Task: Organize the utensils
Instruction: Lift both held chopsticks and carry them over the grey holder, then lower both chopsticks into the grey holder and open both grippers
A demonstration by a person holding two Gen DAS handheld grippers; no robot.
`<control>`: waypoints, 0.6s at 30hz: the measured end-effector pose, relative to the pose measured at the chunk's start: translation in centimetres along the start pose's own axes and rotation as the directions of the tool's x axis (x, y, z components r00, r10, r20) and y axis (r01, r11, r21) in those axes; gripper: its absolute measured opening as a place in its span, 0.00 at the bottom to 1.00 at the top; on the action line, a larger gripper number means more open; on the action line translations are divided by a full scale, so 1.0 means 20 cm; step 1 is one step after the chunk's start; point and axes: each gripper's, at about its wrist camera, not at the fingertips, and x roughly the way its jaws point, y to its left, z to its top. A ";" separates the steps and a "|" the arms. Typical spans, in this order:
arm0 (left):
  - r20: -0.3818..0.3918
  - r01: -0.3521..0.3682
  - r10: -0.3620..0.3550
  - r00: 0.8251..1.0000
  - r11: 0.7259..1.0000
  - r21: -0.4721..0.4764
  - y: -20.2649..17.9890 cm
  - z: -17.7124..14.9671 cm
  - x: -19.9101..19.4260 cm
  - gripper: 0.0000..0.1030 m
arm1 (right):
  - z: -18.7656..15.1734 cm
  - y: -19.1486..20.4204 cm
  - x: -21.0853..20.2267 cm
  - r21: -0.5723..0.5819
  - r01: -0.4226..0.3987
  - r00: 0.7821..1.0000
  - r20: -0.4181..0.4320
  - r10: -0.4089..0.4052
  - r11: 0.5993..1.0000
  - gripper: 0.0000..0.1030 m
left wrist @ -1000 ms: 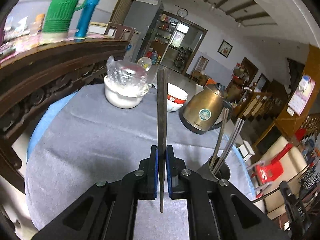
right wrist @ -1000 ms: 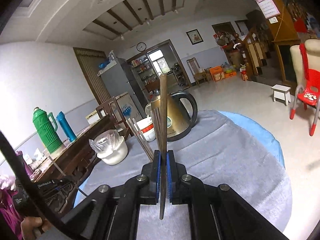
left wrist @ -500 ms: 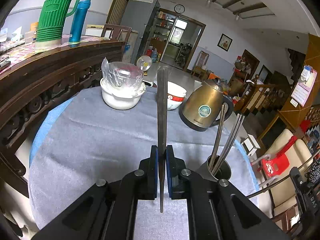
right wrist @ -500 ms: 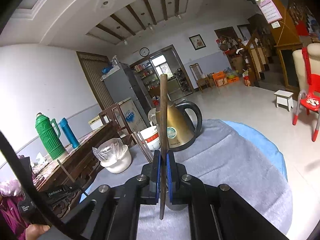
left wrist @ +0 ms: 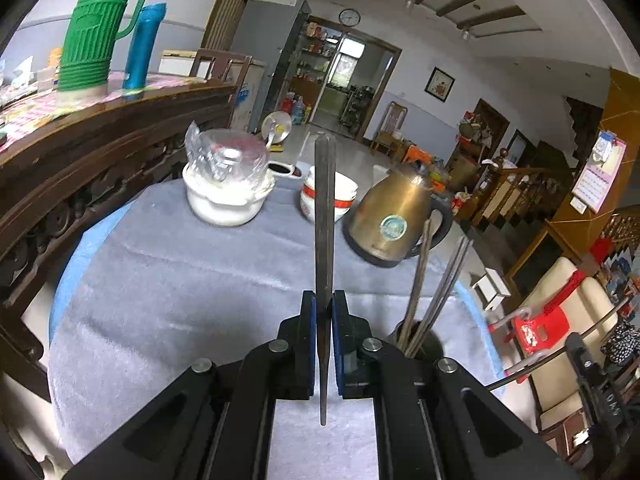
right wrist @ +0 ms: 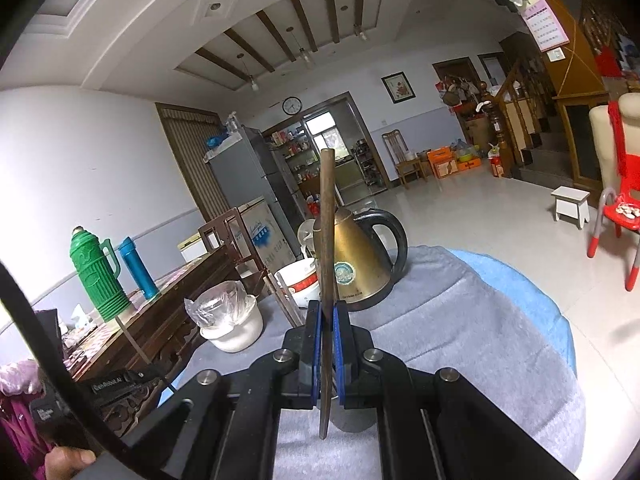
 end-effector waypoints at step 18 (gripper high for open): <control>0.078 0.148 -0.154 0.985 0.986 0.074 -0.35 0.22 0.05 0.07 | 0.22 0.08 0.18 -0.144 0.011 0.999 0.040 -0.005 0.990 0.06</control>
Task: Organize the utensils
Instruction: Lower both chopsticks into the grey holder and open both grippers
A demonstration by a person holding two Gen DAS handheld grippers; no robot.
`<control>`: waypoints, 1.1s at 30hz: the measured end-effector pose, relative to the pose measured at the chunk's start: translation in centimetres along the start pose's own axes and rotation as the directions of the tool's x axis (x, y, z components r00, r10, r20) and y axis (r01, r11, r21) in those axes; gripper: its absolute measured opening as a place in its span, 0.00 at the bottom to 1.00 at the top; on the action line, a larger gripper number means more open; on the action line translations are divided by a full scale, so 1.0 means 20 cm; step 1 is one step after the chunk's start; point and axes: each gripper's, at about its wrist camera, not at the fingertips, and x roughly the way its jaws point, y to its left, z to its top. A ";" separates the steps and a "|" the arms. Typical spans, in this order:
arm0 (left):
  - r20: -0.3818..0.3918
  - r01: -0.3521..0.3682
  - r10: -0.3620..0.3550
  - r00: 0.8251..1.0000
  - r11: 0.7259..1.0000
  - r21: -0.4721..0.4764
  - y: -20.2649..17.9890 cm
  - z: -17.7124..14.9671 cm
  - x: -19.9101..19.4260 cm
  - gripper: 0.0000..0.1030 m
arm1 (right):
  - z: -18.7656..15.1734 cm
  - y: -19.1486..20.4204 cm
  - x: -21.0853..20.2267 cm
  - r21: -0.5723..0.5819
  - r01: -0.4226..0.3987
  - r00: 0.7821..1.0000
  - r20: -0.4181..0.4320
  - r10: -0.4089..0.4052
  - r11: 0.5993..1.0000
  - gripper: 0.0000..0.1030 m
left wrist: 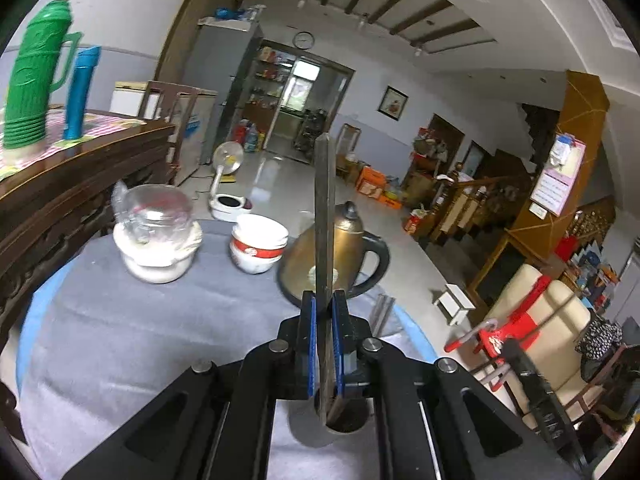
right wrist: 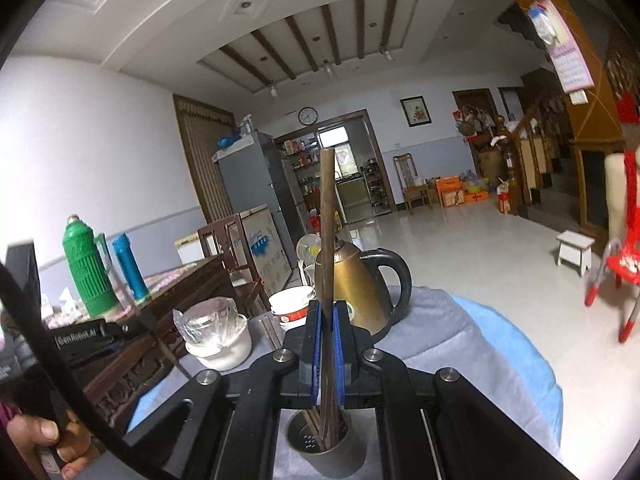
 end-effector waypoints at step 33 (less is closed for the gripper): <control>-0.212 -0.039 0.053 0.976 0.997 0.072 -0.05 -0.20 0.44 0.07 | -0.22 0.02 0.45 -0.097 -0.004 0.957 -0.290 -0.025 0.995 0.06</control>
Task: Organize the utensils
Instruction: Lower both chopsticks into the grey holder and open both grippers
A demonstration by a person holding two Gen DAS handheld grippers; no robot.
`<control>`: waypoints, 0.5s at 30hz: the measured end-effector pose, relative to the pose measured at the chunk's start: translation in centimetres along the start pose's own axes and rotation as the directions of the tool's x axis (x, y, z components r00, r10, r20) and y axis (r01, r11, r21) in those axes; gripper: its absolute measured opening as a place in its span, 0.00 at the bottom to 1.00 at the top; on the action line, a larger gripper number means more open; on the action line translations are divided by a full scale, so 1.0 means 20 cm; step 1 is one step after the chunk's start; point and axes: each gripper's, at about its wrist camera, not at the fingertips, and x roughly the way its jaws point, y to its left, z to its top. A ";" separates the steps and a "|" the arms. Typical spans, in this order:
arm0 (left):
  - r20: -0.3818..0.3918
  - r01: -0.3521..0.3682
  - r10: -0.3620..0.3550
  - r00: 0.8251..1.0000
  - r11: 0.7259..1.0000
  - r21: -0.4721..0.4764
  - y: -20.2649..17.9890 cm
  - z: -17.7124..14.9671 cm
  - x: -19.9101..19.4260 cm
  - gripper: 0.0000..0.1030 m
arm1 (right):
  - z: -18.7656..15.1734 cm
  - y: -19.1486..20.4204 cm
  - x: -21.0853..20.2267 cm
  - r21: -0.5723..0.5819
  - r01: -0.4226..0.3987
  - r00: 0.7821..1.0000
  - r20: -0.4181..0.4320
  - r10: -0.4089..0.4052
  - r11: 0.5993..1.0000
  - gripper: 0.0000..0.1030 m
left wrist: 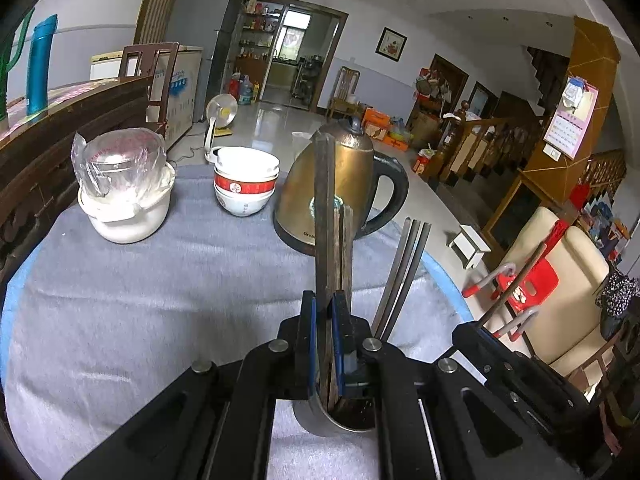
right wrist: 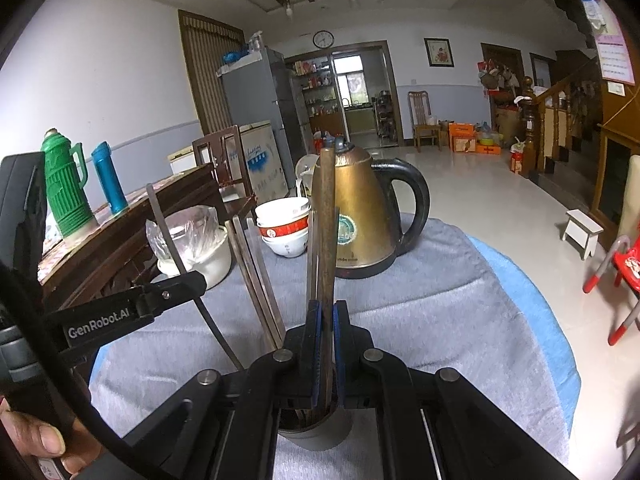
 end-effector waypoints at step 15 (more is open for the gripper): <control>-0.059 -0.002 0.003 0.998 1.000 0.003 0.00 -0.04 0.06 0.08 | -0.04 -0.03 0.08 0.007 -0.013 0.997 -0.071 0.013 1.000 0.06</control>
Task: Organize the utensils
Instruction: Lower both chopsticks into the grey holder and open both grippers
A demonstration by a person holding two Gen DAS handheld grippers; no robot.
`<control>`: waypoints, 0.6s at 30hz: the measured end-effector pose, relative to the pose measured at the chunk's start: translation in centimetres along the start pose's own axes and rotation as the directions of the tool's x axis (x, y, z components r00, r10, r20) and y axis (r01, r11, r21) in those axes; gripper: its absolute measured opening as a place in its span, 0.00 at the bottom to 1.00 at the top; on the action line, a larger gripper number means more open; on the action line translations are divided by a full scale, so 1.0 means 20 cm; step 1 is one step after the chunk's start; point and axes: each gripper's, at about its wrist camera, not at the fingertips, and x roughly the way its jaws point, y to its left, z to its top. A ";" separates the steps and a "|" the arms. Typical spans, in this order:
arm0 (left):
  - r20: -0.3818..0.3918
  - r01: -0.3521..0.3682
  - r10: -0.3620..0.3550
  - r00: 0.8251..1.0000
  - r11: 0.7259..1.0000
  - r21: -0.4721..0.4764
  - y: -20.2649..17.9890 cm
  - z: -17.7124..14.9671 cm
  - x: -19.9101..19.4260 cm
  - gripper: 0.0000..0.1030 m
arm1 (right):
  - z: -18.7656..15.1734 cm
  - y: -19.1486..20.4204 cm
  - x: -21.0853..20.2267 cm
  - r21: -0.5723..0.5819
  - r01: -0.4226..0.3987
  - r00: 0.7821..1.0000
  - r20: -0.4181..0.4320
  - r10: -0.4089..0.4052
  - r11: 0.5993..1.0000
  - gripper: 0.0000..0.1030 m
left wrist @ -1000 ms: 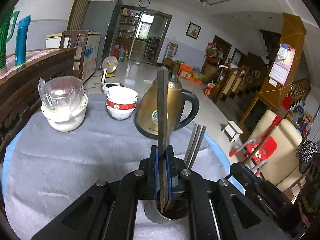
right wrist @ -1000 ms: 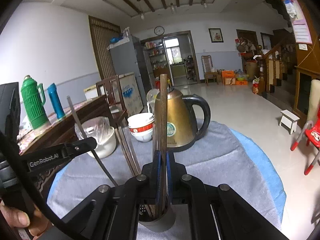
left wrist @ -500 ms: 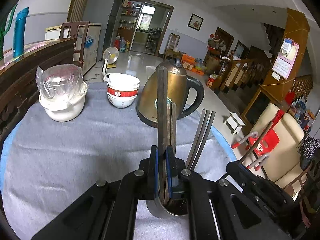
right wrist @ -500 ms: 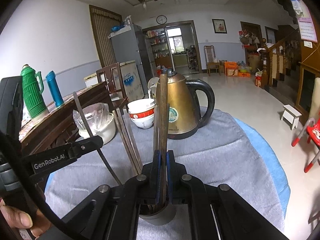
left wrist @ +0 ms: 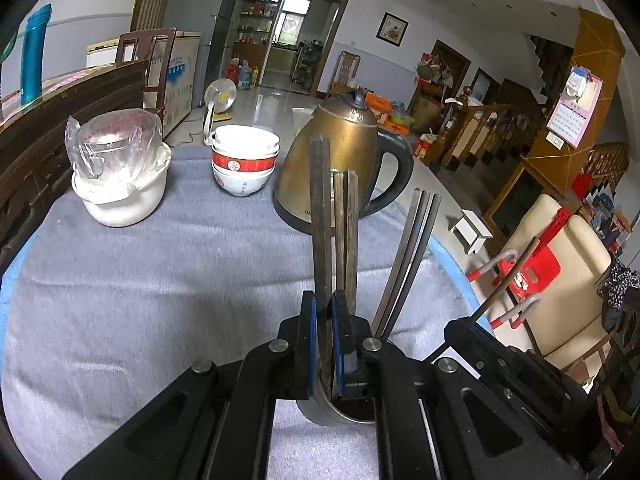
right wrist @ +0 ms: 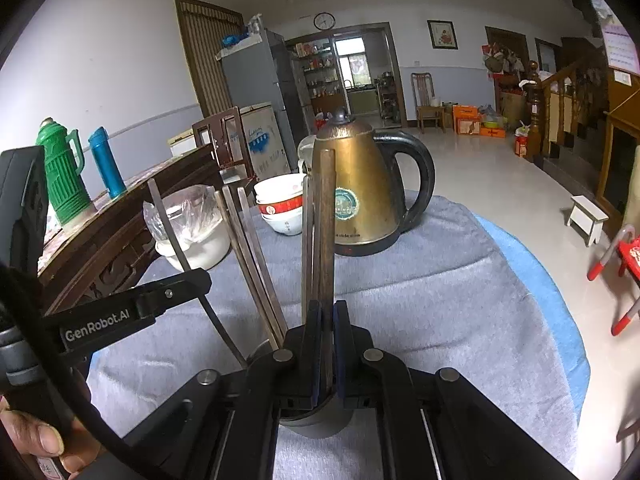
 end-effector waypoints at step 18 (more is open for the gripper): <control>-0.039 -0.003 0.003 0.999 1.000 -0.002 0.01 -0.02 0.04 0.08 | 0.01 -0.01 0.04 0.003 -0.002 1.000 -0.024 0.002 1.000 0.06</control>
